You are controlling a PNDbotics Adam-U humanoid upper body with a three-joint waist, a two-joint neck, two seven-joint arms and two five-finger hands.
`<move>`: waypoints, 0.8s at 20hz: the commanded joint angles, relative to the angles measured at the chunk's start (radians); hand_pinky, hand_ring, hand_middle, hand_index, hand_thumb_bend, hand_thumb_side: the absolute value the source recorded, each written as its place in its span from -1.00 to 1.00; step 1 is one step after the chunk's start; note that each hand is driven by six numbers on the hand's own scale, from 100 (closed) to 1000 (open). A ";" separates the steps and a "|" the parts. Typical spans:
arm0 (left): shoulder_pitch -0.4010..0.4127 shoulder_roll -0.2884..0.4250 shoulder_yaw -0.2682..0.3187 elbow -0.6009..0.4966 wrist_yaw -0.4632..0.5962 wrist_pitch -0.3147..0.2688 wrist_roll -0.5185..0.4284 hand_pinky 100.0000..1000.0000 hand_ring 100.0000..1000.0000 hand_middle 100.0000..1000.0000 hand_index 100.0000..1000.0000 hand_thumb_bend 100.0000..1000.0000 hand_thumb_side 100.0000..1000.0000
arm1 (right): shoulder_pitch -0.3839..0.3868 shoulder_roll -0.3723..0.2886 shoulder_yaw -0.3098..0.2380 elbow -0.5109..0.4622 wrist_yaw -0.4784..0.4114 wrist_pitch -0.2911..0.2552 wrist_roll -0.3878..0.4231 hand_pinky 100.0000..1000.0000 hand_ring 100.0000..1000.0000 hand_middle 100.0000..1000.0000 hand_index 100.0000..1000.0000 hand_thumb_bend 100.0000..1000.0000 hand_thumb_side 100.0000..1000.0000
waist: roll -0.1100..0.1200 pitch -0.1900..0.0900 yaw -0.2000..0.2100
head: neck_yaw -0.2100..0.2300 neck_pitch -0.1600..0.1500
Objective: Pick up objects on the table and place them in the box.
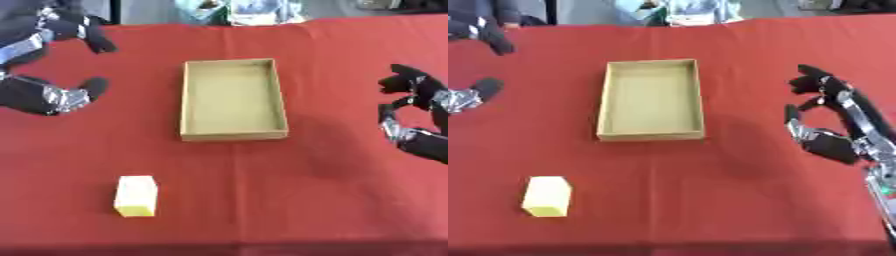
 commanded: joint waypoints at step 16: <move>-0.244 -0.011 -0.213 -0.042 0.163 -0.021 -0.222 0.43 0.26 0.25 0.57 -0.73 0.20 | -0.011 -0.035 0.006 -0.012 0.001 -0.005 0.014 0.17 0.54 0.50 0.92 -1.00 -0.63 | 0.014 -0.027 -0.024 | -0.011 -0.010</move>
